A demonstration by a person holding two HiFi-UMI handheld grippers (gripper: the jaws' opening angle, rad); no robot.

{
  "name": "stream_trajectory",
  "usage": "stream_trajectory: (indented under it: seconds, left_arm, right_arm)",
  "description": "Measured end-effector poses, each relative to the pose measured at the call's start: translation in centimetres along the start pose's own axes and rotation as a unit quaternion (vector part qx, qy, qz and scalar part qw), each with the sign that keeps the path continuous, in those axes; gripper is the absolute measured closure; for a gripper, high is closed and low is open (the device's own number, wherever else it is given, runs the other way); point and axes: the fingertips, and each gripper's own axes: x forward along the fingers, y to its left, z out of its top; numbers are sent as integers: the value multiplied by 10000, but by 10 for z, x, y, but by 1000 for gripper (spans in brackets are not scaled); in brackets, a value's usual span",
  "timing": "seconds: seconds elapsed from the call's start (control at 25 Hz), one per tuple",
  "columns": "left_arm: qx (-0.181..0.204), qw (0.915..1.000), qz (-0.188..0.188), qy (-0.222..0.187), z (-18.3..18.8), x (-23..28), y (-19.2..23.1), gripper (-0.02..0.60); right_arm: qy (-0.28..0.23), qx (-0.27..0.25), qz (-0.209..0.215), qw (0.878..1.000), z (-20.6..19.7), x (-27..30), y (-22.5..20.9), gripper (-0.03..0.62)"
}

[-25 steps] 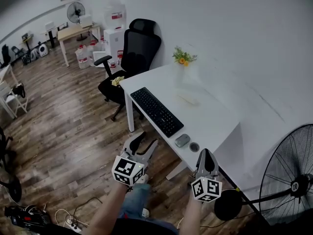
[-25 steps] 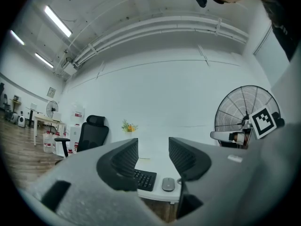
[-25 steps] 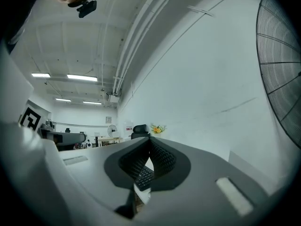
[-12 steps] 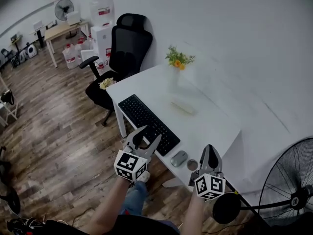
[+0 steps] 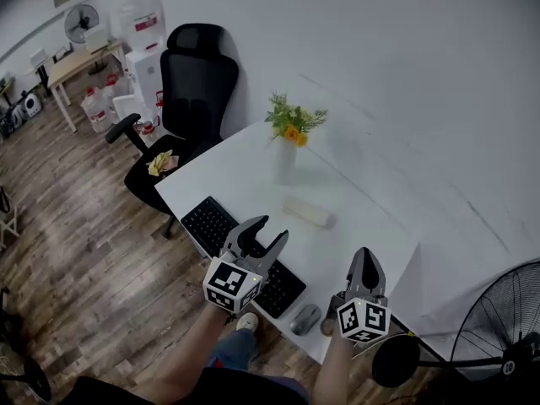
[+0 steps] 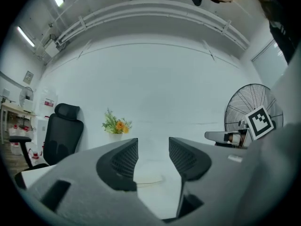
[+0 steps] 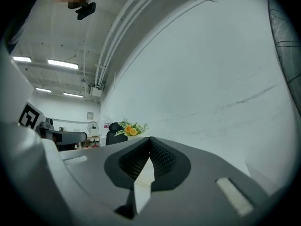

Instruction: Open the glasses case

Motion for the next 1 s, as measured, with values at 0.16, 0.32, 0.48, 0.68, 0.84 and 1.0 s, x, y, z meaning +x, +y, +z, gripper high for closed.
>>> stream_trajectory:
  seconds: [0.16, 0.32, 0.48, 0.68, 0.84, 1.0]
  left_arm:
    - [-2, 9994, -325, 111, -4, 44, 15, 387]
    - [-51, 9983, -548, 193, -12, 74, 22, 387]
    - [-77, 9969, -697, 357, -24, 91, 21, 387]
    - [-63, 9955, -813, 481, -32, 110, 18, 387]
    - [159, 9942, -868, 618, -37, 125, 14, 387]
    - [713, 9878, -1026, 930, -51, 146, 9, 387]
  right_arm:
    - [18, 0, -218, 9998, -1, 37, -11, 582]
    - [76, -10, -418, 9991, -7, 50, -22, 582]
    - [227, 28, -644, 9977, -15, 50, -38, 582]
    - [320, 32, -719, 9969, -19, 56, -50, 582]
    - [405, 10, -672, 9969, -21, 65, -54, 581]
    - [462, -10, -635, 9969, -24, 71, -58, 582]
